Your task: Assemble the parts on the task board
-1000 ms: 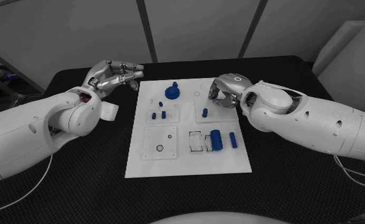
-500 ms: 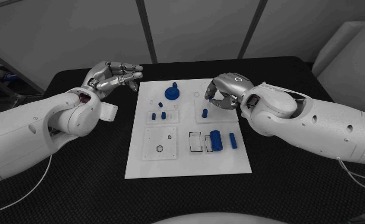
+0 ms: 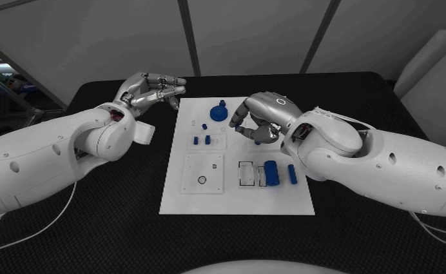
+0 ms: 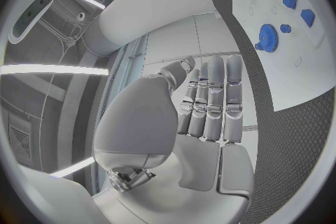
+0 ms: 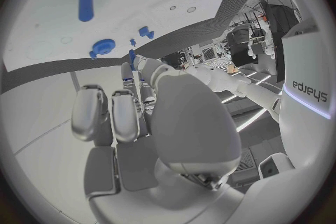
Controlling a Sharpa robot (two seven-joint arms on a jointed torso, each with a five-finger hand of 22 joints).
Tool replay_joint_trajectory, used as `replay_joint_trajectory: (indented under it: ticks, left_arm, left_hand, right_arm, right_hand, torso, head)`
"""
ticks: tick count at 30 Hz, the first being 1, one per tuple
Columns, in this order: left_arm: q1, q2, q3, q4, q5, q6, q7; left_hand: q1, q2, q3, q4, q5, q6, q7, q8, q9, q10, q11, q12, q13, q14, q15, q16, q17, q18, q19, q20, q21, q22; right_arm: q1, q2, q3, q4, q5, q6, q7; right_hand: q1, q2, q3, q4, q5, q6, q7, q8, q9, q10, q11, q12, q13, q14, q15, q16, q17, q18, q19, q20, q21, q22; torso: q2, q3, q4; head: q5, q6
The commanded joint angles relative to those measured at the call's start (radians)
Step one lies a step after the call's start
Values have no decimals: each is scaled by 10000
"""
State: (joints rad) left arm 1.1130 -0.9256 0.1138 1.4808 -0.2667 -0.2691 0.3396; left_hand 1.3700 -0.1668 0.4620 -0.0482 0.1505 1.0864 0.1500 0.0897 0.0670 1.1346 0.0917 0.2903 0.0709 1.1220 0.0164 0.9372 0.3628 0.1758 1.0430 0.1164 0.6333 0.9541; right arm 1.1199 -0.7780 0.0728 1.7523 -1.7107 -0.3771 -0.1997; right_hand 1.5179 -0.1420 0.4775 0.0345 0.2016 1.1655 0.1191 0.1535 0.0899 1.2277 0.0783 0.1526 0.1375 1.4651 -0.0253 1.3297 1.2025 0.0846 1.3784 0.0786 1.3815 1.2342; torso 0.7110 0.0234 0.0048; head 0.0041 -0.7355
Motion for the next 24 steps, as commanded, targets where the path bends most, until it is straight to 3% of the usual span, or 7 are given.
replay_joint_trajectory:
  ticks: [1, 3, 6, 10, 12, 19, 24]
  left_arm:
    - [11, 42, 6, 14, 56, 67, 52]
    - [11, 65, 6, 14, 113, 67, 51]
    - [11, 97, 5, 7, 147, 64, 45]
    - [12, 153, 4, -2, 170, 71, 42]
    - [12, 190, 4, -8, 177, 76, 41]
    - [14, 280, 4, -36, 185, 98, 34]
    - [15, 305, 4, -53, 186, 105, 30]
  left_hand:
    - [-28, 40, 18, -19, 48, 11, 82, -35, -11, -50, -10, 17, -16, -35, -3, -50, -16, 62, -57, 12, -62, -12]
    - [-34, 42, 19, -19, 49, 7, 87, -39, -11, -69, -4, 12, -19, -33, 1, -57, -23, 62, -57, 14, -66, -14]
    - [-34, 42, 19, -19, 49, 7, 87, -39, -11, -69, -4, 12, -19, -33, 1, -57, -23, 62, -57, 14, -66, -14]
    - [-34, 42, 19, -19, 49, 7, 87, -39, -11, -69, -4, 12, -19, -33, 1, -57, -23, 62, -57, 14, -66, -14]
    - [-34, 42, 19, -19, 49, 7, 87, -39, -11, -69, -4, 12, -19, -33, 1, -57, -23, 62, -57, 14, -66, -14]
    - [-37, 44, 21, -19, 49, 5, 92, -42, -11, -85, 1, 9, -22, -32, 5, -63, -29, 61, -57, 16, -70, -15]
    - [-42, 46, 21, -18, 48, 7, 96, -42, -10, -97, 5, 6, -23, -30, 7, -67, -33, 61, -57, 18, -73, -16]
  right_arm:
    - [-2, 200, 2, -118, 614, -334, 419]
    - [-159, 403, 1, -254, 770, -323, 518]
    - [-393, 554, 3, -351, 863, -340, 618]
    - [-670, 812, 6, -535, 992, -336, 757]
    - [-805, 958, 7, -642, 1076, -322, 828]
    - [-1124, 1291, 6, -960, 1281, -256, 984]
    - [-1329, 1378, 5, -1052, 1336, -212, 1045]
  right_hand:
    - [-84, 24, 39, -55, 36, 13, 79, -37, -12, 334, -241, -43, 10, 393, -6, 46, -17, -110, 69, 7, 51, 14]
    - [-96, 26, 50, -66, 41, 10, 82, -44, -12, 333, -238, -53, 12, 392, -3, 46, -19, -111, 71, 9, 55, 19]
    - [-122, 34, 77, -90, 58, 5, 90, -59, -13, 330, -231, -76, 17, 388, 3, 37, -38, -113, 78, 15, 68, 35]
    - [-138, 35, 90, -106, 72, 2, 94, -68, -13, 328, -227, -89, 19, 387, 6, 36, -43, -114, 80, 18, 74, 40]
    - [-146, 37, 97, -114, 79, 1, 96, -72, -14, 328, -225, -95, 21, 386, 8, 34, -48, -114, 81, 20, 76, 43]
    - [-175, 47, 125, -143, 104, -3, 104, -86, -14, 328, -219, -118, 27, 384, 14, 34, -54, -127, 112, 26, 114, 105]
    - [-186, 50, 134, -153, 113, -4, 107, -91, -13, 328, -216, -126, 30, 383, 16, 35, -55, -131, 123, 28, 127, 126]
  torso:
    - [5, -12, 7]
    - [7, -4, -2]
    - [12, -3, -2]
    - [16, -4, 29]
    - [13, -7, 10]
    - [2, -3, -9]
    - [5, 2, -17]
  head:
    - [188, -8]
    - [428, -70]
    - [595, -111]
    - [851, -261]
    - [1046, -332]
    - [1518, -558]
    - [1677, -671]
